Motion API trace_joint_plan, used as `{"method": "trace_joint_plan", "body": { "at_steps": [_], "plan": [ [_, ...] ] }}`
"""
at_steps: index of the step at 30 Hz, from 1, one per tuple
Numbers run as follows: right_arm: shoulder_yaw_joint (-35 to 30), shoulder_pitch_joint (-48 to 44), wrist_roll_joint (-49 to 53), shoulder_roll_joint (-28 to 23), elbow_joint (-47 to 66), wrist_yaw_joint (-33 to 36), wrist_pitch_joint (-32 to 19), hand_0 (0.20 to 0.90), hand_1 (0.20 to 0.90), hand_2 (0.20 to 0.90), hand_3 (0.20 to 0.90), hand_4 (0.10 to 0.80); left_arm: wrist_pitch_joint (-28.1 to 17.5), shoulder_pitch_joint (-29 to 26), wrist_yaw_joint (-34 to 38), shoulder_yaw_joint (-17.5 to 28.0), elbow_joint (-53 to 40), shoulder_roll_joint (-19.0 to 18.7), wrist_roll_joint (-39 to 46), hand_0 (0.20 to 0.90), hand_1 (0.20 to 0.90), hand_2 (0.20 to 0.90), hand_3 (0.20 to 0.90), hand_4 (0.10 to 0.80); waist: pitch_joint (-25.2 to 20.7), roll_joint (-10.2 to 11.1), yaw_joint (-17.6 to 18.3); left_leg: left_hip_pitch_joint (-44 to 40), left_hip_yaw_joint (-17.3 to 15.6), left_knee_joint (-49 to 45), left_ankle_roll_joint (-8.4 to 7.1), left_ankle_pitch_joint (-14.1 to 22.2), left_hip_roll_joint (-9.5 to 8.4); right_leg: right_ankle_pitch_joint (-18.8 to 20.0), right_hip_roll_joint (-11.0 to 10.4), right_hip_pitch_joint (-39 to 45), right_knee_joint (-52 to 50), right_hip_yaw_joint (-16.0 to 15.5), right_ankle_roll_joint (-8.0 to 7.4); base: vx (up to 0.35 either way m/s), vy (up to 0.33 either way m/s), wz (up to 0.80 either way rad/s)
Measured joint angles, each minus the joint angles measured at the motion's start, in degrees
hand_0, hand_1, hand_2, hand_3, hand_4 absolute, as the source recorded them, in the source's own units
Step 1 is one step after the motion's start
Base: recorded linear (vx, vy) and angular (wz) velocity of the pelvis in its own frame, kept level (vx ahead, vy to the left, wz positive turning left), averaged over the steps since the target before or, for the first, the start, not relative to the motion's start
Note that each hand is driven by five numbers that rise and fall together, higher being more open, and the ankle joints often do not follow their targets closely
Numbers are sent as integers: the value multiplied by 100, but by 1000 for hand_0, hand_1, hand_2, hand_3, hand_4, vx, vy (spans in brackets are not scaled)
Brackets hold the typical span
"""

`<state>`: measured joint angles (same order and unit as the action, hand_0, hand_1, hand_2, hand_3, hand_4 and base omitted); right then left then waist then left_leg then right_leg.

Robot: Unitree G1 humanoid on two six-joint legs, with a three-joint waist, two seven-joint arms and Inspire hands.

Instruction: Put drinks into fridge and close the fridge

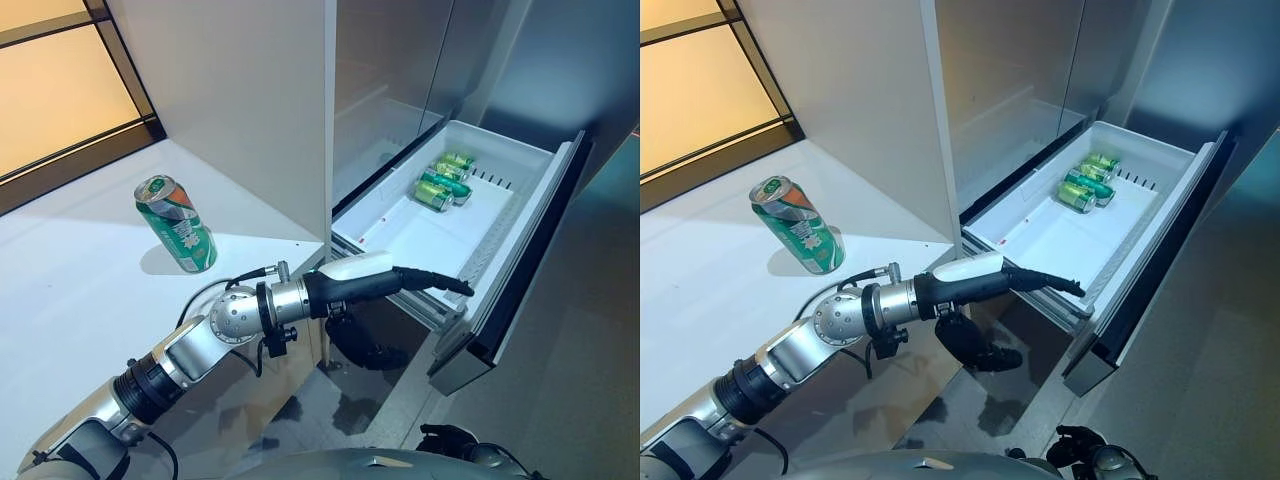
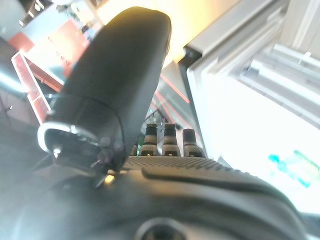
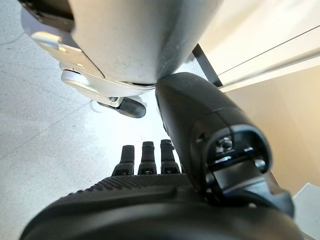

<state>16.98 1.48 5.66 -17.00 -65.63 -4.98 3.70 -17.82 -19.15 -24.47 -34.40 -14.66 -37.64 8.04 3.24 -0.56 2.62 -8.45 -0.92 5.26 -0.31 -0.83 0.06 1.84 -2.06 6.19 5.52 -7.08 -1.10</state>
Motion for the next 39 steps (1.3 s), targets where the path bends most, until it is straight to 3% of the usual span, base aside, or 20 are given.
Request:
{"method": "trace_joint_plan", "body": {
  "at_steps": [8, 24, 32, 39],
  "plan": [
    [-1, 45, 39, 5, -37, 60, -24, 900, 900, 900, 900, 800, -275, 1, 279, 933, -38, 113, 845, 900, 900, 900, 900, 800, 4, 4, -149, 0, 48, -15, 3, -4, -7, 0, -6, 16, 0, -30, 0, 1, -5, 2],
    [-33, 89, 224, 46, -178, 71, -138, 900, 900, 900, 900, 800, -1250, 70, 2493, 2566, -44, 551, 734, 900, 900, 900, 900, 800, 19, 44, -268, -2, 160, -12, -2, -48, -11, 0, -10, 63, 1, -126, 0, 6, -8, 3],
    [-107, 174, 225, 59, -177, 68, -169, 900, 900, 900, 900, 800, -983, 527, 4039, 3415, -27, 523, -127, 900, 900, 900, 900, 800, 13, 56, -384, -5, 226, 6, -5, -57, -16, -2, -10, 103, 3, -144, 1, 8, -1, 2],
    [-245, 258, 222, 75, -173, 41, -132, 900, 900, 900, 900, 800, -486, 1069, 4316, 3703, 271, 521, -66, 900, 900, 900, 900, 800, -15, 100, -554, -3, 261, 0, -3, -73, -22, -2, -13, 106, 3, -153, 2, 8, 8, 2]
  ]
}}
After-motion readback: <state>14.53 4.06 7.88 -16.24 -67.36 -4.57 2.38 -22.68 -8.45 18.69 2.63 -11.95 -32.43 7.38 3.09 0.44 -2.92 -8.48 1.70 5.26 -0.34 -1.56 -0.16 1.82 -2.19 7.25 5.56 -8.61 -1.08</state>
